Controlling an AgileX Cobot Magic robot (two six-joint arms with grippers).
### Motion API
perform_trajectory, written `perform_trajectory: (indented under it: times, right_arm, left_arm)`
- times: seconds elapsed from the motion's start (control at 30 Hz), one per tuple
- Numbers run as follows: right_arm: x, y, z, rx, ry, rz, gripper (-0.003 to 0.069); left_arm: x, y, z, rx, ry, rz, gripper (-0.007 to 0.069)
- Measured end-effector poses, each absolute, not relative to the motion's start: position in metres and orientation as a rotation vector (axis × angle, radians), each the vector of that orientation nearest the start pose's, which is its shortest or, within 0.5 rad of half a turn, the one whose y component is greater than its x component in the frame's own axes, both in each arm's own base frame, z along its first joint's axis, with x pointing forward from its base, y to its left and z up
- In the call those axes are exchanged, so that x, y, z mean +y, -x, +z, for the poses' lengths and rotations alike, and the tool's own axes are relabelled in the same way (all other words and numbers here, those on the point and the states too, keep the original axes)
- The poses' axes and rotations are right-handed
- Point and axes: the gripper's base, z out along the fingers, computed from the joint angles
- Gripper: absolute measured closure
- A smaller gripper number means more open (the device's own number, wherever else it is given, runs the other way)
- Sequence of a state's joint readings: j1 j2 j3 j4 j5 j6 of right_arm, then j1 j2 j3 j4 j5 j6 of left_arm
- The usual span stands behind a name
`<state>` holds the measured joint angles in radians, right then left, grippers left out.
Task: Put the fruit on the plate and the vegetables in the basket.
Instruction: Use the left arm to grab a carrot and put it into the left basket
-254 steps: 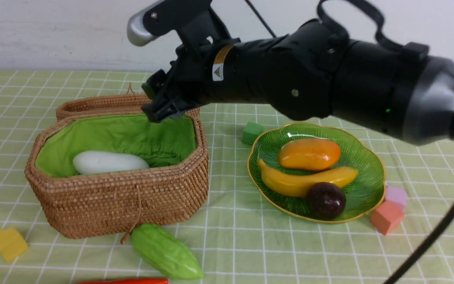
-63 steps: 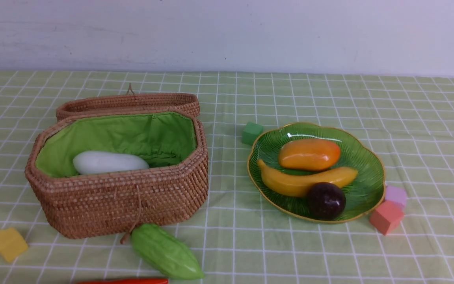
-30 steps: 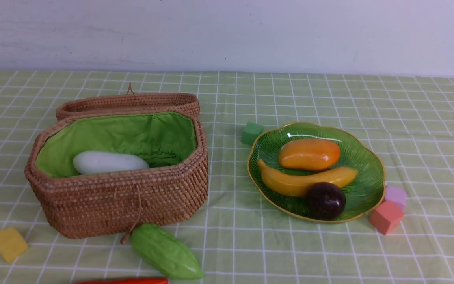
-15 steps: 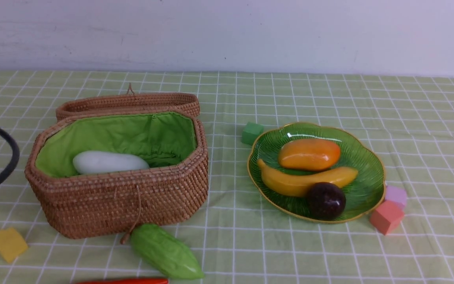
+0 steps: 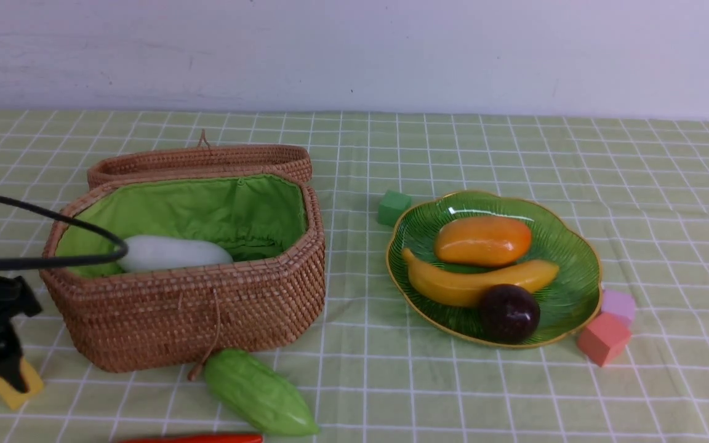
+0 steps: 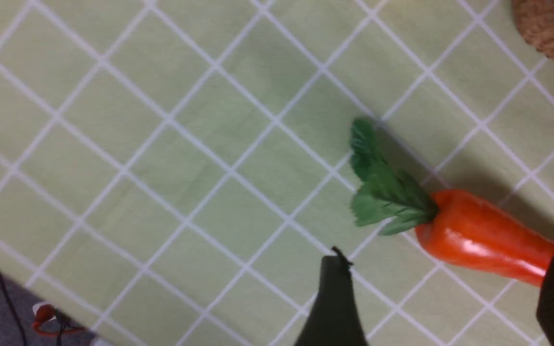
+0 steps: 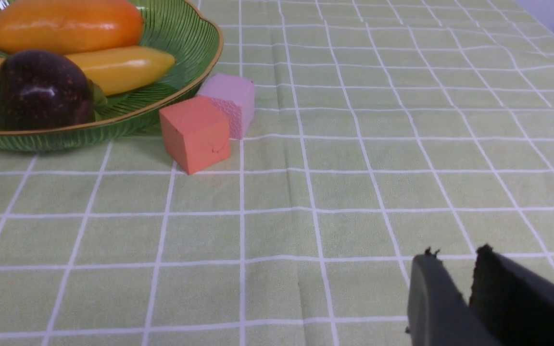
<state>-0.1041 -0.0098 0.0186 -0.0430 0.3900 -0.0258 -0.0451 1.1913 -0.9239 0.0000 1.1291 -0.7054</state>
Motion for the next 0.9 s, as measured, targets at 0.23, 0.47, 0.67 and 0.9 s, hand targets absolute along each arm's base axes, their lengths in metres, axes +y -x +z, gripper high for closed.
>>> perform_trajectory:
  times: [0.23,0.47,0.67,0.9]
  right_arm:
    - [-0.007,-0.052,0.172,1.884,-0.048,-0.132,0.051]
    - [-0.007,-0.052,0.172,1.884,-0.048,-0.132,0.0505]
    - [-0.007,-0.052,0.172,1.884,-0.048,-0.132,0.0496]
    - [-0.007,-0.052,0.172,1.884,-0.048,-0.132,0.0488]
  left_arm:
    - [-0.059,-0.218,0.262,2.922,-0.628,-0.396,0.0053]
    - [-0.094,-0.226,0.232,2.709,-1.423,-0.298,0.0064]
    - [-0.1,-0.25,0.213,2.568,-1.532,0.108,0.0064]
    - [-0.107,-0.255,0.192,2.597,-1.637,0.081,0.0064]
